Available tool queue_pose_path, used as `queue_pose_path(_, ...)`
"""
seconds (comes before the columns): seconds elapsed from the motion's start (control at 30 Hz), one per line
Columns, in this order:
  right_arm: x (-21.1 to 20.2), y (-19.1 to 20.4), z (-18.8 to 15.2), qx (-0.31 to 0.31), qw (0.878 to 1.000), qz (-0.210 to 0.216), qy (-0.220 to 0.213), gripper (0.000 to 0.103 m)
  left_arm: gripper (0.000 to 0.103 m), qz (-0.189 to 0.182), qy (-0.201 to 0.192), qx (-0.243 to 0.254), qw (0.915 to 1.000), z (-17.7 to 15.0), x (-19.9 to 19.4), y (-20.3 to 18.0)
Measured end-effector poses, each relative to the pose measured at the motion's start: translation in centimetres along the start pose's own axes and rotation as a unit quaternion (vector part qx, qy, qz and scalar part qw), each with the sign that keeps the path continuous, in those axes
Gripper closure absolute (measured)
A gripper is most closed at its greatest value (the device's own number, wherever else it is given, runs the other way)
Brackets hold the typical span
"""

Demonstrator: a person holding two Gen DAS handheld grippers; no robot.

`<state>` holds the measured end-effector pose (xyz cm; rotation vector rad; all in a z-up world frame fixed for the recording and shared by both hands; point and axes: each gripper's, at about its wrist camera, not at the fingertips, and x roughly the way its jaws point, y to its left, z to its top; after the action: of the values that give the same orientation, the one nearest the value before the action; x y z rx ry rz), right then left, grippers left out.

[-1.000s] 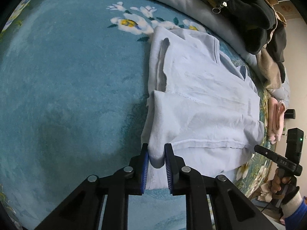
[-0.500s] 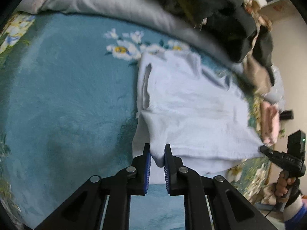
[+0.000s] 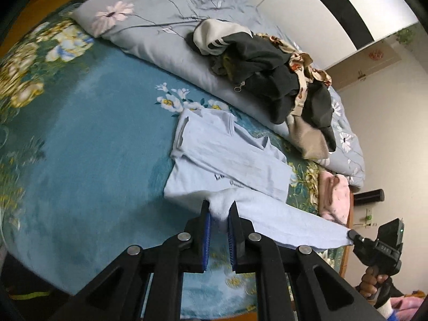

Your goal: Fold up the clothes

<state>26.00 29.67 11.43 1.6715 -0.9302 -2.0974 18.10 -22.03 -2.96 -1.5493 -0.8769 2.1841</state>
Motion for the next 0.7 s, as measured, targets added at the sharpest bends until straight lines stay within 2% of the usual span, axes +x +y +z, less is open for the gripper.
queue_pose_path(0.13, -2.3, -0.3, -2.8, -0.007, 1.0, 0.011, 0.008, 0.099, 0.091, 0.009, -0.014, -0.012, 0.9998, -3.5, -2.6, -0.1)
queue_pose_path(0.33, -3.9, -1.4, -5.3, -0.002, 0.999, 0.032, 0.023, 0.099, 0.091, 0.022, -0.017, -0.041, 0.9988, -6.7, -3.6, 0.7)
queue_pose_path(0.5, -3.3, -1.9, -4.1, 0.02, 0.999, 0.034, 0.027, 0.099, 0.096, 0.027, -0.017, -0.062, 0.9976, -5.3, -2.9, 1.3)
queue_pose_path(0.7, -0.6, -3.1, -1.1, 0.058, 0.998, 0.005, 0.034, 0.099, 0.097, 0.031, 0.007, -0.072, 0.9969, -1.8, 0.8, 2.3)
